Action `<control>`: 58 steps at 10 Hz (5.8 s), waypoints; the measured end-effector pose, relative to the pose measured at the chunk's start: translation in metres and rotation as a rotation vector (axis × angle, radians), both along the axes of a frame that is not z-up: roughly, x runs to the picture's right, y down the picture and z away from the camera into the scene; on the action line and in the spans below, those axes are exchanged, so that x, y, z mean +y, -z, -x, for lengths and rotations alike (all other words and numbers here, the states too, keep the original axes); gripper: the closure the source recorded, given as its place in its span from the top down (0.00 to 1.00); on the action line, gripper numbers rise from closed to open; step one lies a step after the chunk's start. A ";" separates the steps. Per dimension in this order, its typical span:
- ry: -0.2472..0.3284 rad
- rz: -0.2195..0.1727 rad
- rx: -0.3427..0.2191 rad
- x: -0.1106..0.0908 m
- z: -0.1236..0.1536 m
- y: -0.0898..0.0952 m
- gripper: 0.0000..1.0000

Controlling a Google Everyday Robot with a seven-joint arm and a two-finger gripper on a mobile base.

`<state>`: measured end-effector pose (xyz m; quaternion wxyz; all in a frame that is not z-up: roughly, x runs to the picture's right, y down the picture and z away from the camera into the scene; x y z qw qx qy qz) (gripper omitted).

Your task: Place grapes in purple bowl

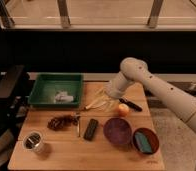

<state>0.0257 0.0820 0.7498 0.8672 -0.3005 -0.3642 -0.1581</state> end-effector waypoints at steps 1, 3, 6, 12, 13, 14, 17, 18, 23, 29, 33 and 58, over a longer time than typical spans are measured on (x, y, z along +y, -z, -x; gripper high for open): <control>-0.002 -0.001 0.002 0.000 -0.002 0.000 0.66; 0.000 0.001 0.002 0.000 -0.002 0.000 0.66; -0.001 0.001 0.004 0.000 -0.003 0.000 0.66; 0.088 -0.030 -0.067 0.003 0.066 -0.003 0.66; 0.106 -0.024 -0.085 0.007 0.093 -0.009 0.66; 0.123 -0.016 -0.104 0.012 0.111 -0.014 0.66; 0.172 0.021 -0.147 0.038 0.153 -0.035 0.66; 0.183 0.029 -0.156 0.047 0.165 -0.041 0.66; 0.189 0.074 -0.206 0.084 0.204 -0.063 0.66; 0.105 0.071 -0.259 0.105 0.222 -0.091 0.55; 0.074 0.053 -0.282 0.100 0.217 -0.084 0.13; -0.418 0.124 0.062 0.093 -0.128 0.017 0.80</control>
